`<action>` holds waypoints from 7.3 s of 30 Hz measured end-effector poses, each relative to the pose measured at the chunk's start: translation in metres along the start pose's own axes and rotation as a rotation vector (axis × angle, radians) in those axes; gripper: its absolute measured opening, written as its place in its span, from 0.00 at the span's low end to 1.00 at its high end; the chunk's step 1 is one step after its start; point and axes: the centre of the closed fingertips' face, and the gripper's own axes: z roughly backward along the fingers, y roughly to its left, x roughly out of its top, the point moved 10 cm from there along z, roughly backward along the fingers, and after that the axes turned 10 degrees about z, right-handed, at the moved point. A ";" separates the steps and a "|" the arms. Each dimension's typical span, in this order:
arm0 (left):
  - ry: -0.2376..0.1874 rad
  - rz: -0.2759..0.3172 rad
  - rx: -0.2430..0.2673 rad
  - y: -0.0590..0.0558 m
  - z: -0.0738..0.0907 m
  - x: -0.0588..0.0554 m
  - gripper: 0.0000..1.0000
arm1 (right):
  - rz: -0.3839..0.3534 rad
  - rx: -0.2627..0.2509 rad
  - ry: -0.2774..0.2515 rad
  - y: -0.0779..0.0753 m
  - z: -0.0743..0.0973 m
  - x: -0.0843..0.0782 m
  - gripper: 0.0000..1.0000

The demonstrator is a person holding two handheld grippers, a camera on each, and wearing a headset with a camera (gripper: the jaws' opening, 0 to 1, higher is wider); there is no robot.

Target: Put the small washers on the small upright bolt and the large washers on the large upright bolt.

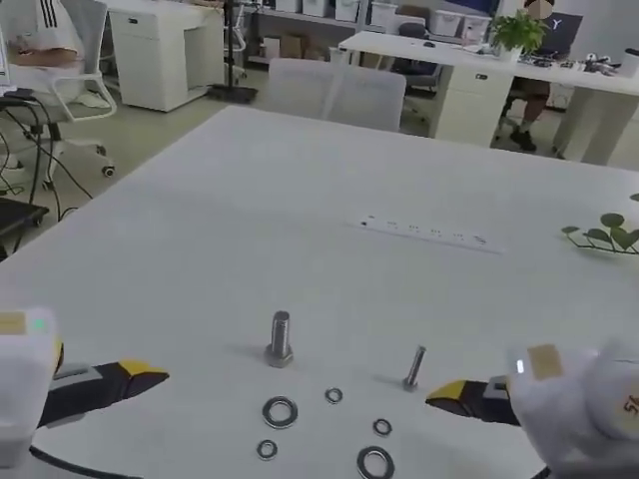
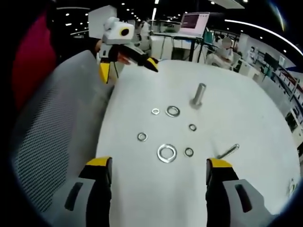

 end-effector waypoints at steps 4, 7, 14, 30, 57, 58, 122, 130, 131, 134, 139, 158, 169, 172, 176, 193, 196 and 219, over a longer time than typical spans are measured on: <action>-0.010 0.003 0.002 0.000 0.001 0.001 0.94 | 0.021 0.018 0.010 0.000 -0.003 0.004 0.81; -0.007 0.003 0.002 0.000 0.000 0.000 0.94 | 0.037 0.029 0.017 -0.001 -0.005 0.007 0.80; -0.017 0.003 0.001 0.000 -0.001 0.001 0.94 | 0.078 0.054 0.037 -0.004 -0.009 0.012 0.77; -0.028 0.010 0.004 -0.001 -0.002 0.000 0.93 | 0.156 0.122 0.104 -0.012 -0.026 0.022 0.66; -0.038 0.017 0.000 -0.002 -0.003 0.000 0.92 | 0.220 0.208 0.278 -0.025 -0.047 0.022 0.35; -0.038 0.017 0.001 -0.002 -0.003 0.000 0.92 | 0.221 0.211 0.281 -0.026 -0.048 0.022 0.35; -0.126 -0.070 0.050 -0.008 0.005 0.034 0.90 | 0.222 0.261 0.504 -0.031 -0.065 0.034 0.23; -0.153 -0.068 0.043 0.000 0.002 0.034 0.89 | 0.219 0.259 0.500 -0.031 -0.065 0.034 0.23; -0.153 -0.064 0.044 0.001 0.002 0.033 0.89 | 0.220 0.259 0.501 -0.031 -0.065 0.034 0.23; -0.153 -0.061 0.051 0.003 0.003 0.031 0.89 | 0.219 0.259 0.501 -0.031 -0.065 0.034 0.23; -0.148 -0.058 0.066 0.007 0.003 0.027 0.89 | 0.205 0.254 0.492 -0.031 -0.064 0.033 0.23; -0.161 -0.049 0.082 0.019 0.002 0.016 0.87 | 0.175 0.230 0.474 -0.036 -0.054 0.041 0.23; -0.170 -0.054 0.105 0.024 0.001 0.013 0.85 | 0.177 0.212 0.442 -0.041 -0.047 0.056 0.23; -0.177 -0.058 0.114 0.025 0.002 0.012 0.85 | 0.180 0.210 0.441 -0.042 -0.046 0.057 0.23; -0.181 -0.059 0.119 0.027 0.001 0.009 0.84 | 0.181 0.214 0.441 -0.046 -0.046 0.061 0.23; -0.182 -0.063 0.131 0.032 -0.004 0.005 0.83 | 0.195 0.168 0.408 -0.079 -0.030 0.094 0.23; -0.180 -0.062 0.130 0.033 -0.005 0.003 0.83 | 0.199 0.160 0.402 -0.086 -0.029 0.101 0.23; -0.179 -0.052 0.142 0.035 -0.007 -0.001 0.80 | 0.285 0.153 0.376 -0.126 -0.046 0.154 0.23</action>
